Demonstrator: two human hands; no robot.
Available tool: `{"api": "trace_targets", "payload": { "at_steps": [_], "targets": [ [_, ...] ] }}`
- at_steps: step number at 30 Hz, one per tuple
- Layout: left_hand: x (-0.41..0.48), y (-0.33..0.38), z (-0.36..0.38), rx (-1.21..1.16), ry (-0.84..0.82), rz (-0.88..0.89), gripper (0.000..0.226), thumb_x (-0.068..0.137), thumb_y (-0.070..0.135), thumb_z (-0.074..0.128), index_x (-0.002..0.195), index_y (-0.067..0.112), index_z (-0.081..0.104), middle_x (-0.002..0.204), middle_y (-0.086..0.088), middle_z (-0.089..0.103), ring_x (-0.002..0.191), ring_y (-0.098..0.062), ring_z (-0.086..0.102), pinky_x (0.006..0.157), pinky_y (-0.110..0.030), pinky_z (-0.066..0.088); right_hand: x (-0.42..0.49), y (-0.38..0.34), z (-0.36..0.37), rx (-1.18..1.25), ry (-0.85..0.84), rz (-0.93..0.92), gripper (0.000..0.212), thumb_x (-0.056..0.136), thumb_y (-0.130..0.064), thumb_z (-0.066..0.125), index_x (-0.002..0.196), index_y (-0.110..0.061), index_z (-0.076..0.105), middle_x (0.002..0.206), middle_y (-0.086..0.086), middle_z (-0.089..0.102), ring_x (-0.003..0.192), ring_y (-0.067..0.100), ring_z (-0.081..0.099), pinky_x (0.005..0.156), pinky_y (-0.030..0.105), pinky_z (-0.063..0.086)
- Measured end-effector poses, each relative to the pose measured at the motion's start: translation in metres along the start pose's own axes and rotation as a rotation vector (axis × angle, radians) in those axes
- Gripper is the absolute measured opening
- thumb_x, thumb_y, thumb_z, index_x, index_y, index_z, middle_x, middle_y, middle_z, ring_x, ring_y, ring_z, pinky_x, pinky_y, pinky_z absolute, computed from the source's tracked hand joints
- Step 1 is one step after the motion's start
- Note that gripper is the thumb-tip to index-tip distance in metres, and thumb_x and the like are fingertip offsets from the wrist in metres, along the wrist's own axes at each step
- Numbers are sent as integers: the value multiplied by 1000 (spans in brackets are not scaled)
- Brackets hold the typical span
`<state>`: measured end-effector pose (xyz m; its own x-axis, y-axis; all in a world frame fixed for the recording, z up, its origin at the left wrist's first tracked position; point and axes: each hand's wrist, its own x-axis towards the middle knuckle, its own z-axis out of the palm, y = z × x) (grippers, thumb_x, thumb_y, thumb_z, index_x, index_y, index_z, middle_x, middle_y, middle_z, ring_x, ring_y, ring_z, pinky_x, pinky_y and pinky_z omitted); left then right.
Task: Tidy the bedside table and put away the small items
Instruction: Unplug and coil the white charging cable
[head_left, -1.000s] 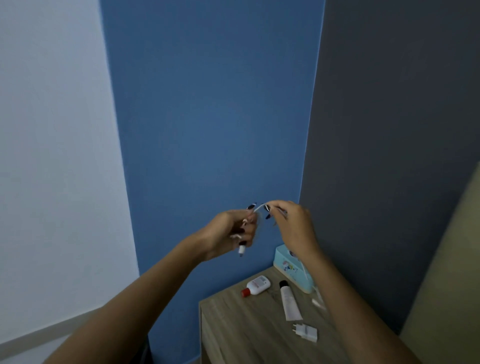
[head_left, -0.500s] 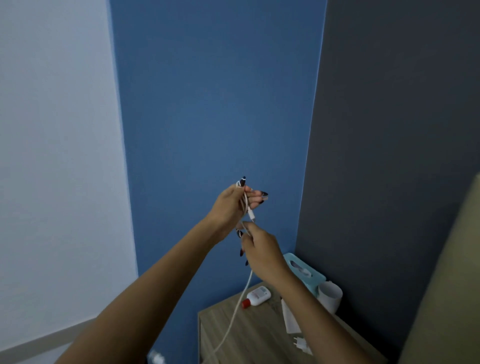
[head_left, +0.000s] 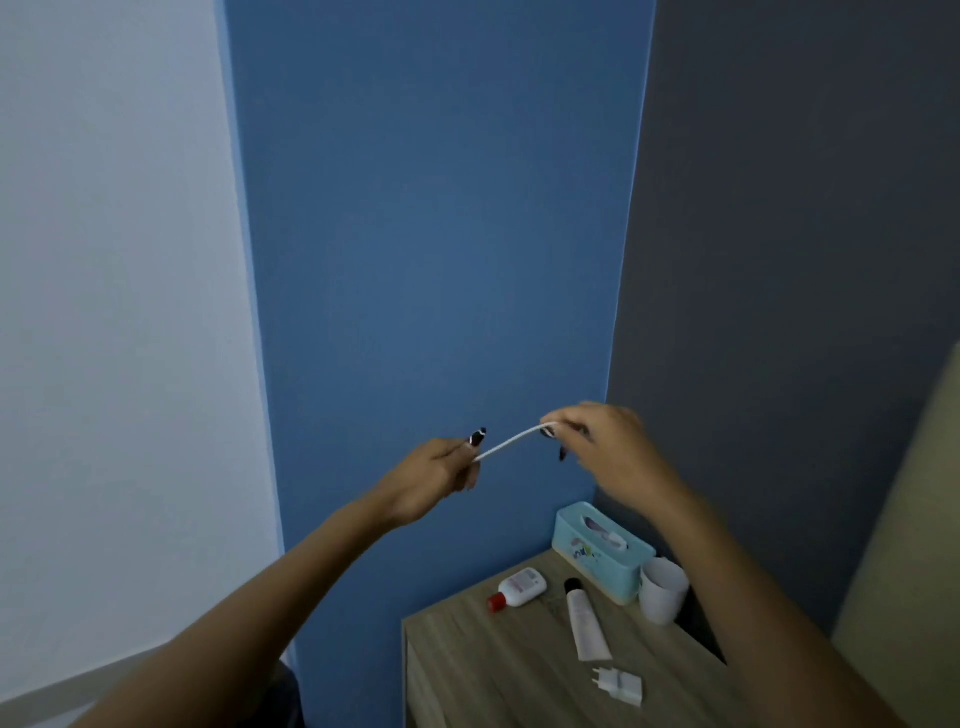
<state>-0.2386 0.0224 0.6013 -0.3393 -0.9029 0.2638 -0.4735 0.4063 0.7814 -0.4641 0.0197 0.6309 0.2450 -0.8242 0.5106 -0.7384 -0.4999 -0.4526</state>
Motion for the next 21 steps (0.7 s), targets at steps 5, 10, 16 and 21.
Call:
{"api": "trace_targets", "payload": {
  "at_steps": [5,10,16,21],
  "targets": [
    [-12,40,18,-839,-243,-48,37,101,19,28,68,16,43,54,5,30,43,-10,23,52,-25,21,1,7,37,206,113,32,24,98,-19,48,111,-19,68,83,2,67,75,19,63,69,34,53],
    [20,68,20,-1061,106,5,31,103,14,27,77,13,45,62,2,33,38,-5,30,54,-20,32,-19,-18,95,275,-43,154,27,101,-21,37,79,-33,49,63,-2,51,56,13,52,58,36,46],
    [40,40,12,-120,334,192,34,105,20,26,82,5,47,66,1,42,53,-4,38,54,-14,38,-42,-53,99,206,-198,36,25,102,-20,33,104,-27,56,59,-4,46,49,11,42,46,22,31],
    [26,0,5,469,124,283,29,91,10,32,66,27,30,72,-5,47,59,-13,40,57,-31,38,-30,-43,38,-61,-282,35,25,99,-15,40,106,-15,64,79,3,59,65,15,56,59,25,45]
  ]
}}
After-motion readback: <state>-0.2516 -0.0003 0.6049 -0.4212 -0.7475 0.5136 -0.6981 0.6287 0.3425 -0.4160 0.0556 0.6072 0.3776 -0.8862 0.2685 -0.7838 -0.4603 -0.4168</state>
